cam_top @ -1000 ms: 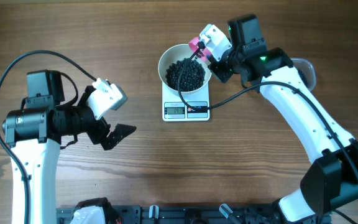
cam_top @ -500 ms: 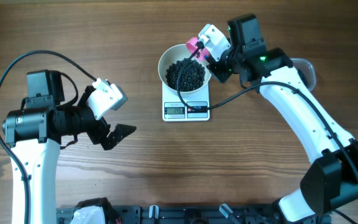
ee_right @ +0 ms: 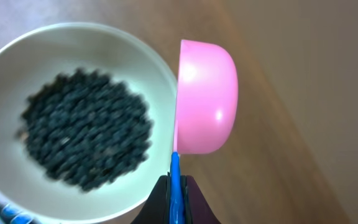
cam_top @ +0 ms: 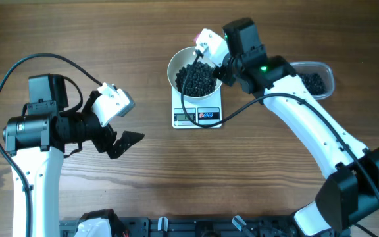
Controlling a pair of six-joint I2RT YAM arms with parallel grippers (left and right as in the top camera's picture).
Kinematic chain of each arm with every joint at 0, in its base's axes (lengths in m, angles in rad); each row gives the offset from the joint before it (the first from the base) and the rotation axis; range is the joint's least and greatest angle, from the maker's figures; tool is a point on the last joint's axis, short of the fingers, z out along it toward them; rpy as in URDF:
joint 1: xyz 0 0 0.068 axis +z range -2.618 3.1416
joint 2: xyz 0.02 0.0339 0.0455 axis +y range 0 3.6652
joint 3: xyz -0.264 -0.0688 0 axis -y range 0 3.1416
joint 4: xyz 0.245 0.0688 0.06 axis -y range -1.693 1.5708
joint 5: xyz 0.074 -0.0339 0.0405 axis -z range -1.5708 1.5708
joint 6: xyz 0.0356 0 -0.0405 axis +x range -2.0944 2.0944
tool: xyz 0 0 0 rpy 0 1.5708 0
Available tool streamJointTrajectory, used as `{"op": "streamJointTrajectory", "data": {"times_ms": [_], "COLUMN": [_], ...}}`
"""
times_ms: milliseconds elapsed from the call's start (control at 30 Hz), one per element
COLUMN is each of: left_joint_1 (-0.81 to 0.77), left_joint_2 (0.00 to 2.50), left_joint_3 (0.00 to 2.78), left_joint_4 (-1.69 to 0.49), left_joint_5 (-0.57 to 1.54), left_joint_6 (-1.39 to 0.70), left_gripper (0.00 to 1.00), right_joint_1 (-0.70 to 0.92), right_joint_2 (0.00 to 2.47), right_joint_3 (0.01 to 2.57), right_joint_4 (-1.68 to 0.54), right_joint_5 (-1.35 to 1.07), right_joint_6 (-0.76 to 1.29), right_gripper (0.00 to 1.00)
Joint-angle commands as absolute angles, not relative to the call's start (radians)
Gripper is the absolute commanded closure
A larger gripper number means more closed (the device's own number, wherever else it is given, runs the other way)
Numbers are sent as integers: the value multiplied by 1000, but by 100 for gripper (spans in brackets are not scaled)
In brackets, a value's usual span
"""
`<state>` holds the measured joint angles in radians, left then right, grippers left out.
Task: Scoop item into bowl and weigh 150g on scale
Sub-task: 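Move the empty scoop right back to the bean tub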
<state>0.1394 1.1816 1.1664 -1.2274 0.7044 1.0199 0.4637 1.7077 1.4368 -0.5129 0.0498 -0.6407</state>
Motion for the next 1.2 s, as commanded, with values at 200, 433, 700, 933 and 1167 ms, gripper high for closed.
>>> {"op": "streamJointTrajectory", "data": {"times_ms": [200,433,700,933,1167], "left_joint_1": [139,139,139,139,139], "left_joint_2": [1172,1172,1172,1172,1172], "left_joint_3": [1176,1176,1176,1176,1176], "left_joint_4": [-1227,-1227,-1227,-1227,-1227], "left_joint_5": [704,704,704,704,704], "left_joint_6": [1040,1040,1040,1040,1040], "left_gripper": [0,0,0,0,0], "right_joint_1": [230,-55,-60,-60,-59], "right_joint_2": [1443,1483,1656,1723,1790], "right_joint_3": [1519,1510,1510,1507,1479], "right_joint_4": [-608,-1021,-1097,-1094,-1035], "right_joint_5": [91,4,-16,17,38], "right_joint_6": [-385,-334,-330,-333,-333], "right_gripper": [96,96,96,96,96]}}
